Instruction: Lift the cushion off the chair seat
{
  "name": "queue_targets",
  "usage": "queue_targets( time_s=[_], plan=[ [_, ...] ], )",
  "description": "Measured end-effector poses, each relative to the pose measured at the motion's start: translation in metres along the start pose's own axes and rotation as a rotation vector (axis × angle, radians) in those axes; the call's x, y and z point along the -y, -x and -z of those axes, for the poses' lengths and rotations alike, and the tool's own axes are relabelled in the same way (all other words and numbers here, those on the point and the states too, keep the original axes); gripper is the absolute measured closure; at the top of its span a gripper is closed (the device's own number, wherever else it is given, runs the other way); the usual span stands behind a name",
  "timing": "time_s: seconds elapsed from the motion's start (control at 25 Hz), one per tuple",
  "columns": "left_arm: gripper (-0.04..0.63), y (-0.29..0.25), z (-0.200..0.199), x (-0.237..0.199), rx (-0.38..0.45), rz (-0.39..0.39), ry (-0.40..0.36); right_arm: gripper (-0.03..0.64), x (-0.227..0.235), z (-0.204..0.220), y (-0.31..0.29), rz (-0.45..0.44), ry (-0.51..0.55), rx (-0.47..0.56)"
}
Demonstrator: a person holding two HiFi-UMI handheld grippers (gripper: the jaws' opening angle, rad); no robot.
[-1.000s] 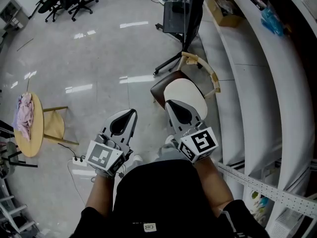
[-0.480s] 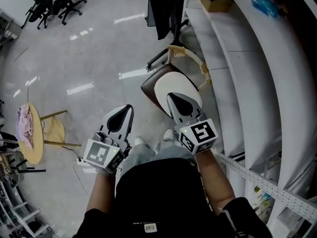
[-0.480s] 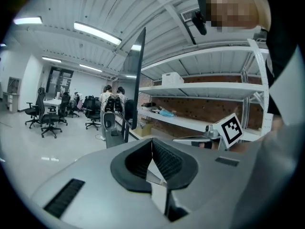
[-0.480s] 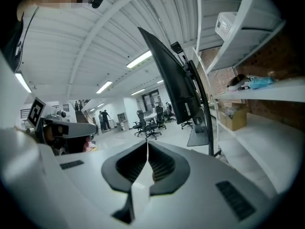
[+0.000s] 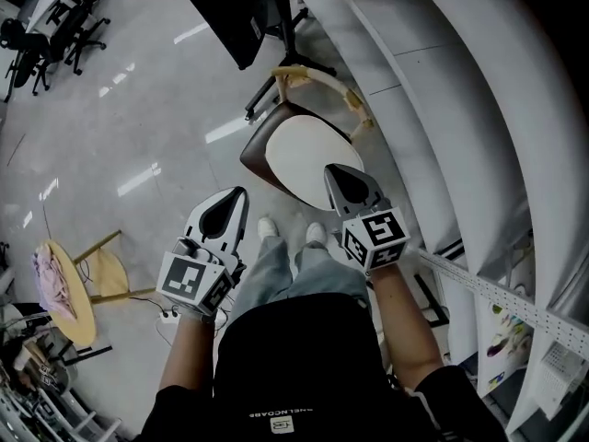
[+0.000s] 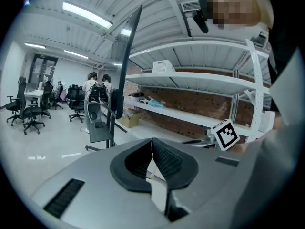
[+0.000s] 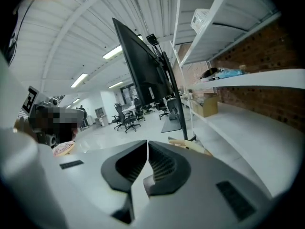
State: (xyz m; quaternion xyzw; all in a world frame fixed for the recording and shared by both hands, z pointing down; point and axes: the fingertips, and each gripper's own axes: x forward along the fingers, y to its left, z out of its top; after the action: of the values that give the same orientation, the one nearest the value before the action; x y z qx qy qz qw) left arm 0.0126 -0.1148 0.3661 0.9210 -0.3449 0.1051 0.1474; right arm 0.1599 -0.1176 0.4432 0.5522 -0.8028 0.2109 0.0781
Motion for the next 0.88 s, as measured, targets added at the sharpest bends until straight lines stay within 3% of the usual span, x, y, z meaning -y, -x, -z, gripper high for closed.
queue_targets(
  time_s=[0.6, 0.88],
  plan=[
    [0.58, -0.047, 0.044, -0.018, -0.129, 0.215, -0.037, 0.603, 0.061, 0.104, 0.002, 0.259, -0.211, -0.116],
    [0.58, -0.051, 0.073, -0.019, -0.214, 0.266, -0.061, 0.603, 0.088, 0.169, 0.004, 0.364, -0.274, -0.199]
  ],
)
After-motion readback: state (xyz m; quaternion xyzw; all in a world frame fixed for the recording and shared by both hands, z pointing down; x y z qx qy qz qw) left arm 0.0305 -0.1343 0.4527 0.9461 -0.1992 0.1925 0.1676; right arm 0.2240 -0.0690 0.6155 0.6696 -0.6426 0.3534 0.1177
